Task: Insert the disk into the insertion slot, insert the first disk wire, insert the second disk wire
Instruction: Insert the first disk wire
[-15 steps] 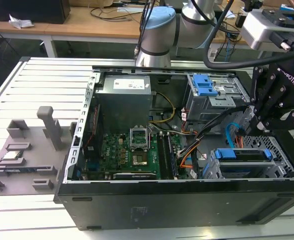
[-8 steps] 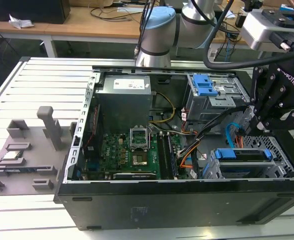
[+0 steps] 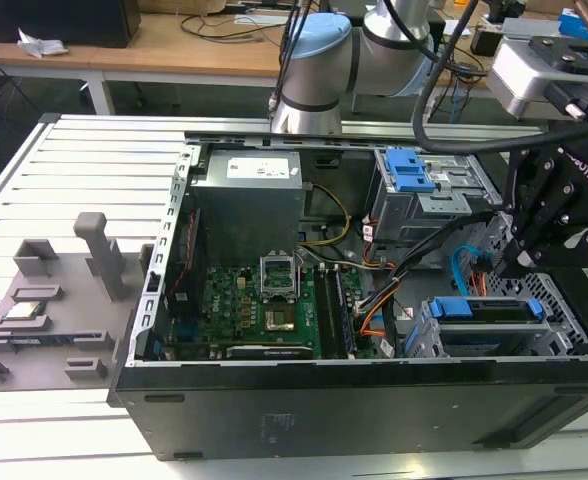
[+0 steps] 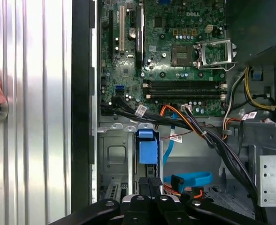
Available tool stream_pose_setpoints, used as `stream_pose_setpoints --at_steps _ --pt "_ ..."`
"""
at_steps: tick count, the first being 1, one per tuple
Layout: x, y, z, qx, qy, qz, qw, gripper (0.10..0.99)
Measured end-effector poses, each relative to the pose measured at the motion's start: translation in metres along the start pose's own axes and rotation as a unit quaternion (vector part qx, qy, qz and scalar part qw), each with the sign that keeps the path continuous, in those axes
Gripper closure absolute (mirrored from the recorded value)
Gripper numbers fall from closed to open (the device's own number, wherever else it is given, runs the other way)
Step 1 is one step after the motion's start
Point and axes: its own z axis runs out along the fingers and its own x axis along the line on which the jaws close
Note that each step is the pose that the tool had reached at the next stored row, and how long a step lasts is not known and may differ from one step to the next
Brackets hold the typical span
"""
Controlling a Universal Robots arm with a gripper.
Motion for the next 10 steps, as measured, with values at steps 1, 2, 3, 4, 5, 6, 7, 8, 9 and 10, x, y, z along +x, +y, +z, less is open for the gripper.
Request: stream_pose_setpoints --at_steps 1,2,3,4,5,6,7,8,9,10 --pt "-0.0026 -0.0041 0.0010 0.0000 -0.0001 0.000 1.0000 0.980" --pt "-0.0051 -0.0057 0.0015 0.0000 0.0000 0.000 1.0000 0.980" --pt "-0.0078 -0.0071 0.0020 0.0000 0.0001 0.000 1.0000 0.980" --pt "-0.0132 -0.0096 0.0029 0.0000 0.0003 0.000 1.0000 0.980" --pt "-0.0220 -0.0174 0.0052 -0.0001 0.0009 0.000 1.0000 0.980" --pt "-0.0283 -0.0227 0.0075 -0.0001 0.0016 0.000 1.0000 0.980" --pt "-0.0306 -0.0238 0.0086 -0.0001 0.0021 0.000 1.0000 0.980" --pt "-0.0333 -0.0250 0.0102 -0.0001 0.0028 0.000 1.0000 0.980" --pt "-0.0380 -0.0267 0.0132 -0.0001 0.0038 0.000 1.0000 0.980" --pt "-0.0399 -0.0274 0.0148 -0.0001 0.0043 0.000 1.0000 0.980"
